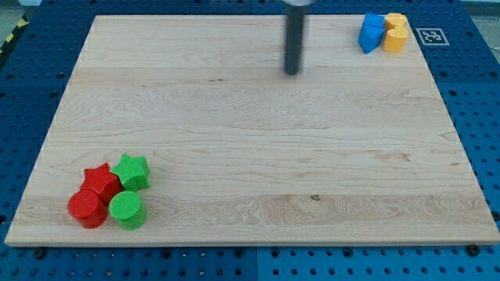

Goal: Move the blue cube along with blue triangle down

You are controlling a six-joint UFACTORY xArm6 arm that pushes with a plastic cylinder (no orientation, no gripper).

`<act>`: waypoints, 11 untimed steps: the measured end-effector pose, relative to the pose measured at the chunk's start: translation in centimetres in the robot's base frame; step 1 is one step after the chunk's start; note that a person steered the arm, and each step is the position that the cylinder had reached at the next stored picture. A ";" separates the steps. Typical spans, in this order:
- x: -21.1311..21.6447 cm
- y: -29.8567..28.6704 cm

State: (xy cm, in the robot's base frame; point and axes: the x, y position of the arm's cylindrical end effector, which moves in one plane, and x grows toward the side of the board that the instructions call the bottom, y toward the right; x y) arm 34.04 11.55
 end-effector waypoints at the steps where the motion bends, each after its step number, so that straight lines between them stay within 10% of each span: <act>1: -0.6 13.5; 2: -4.0 22.7; 5: -14.9 20.0; 11: -7.6 7.9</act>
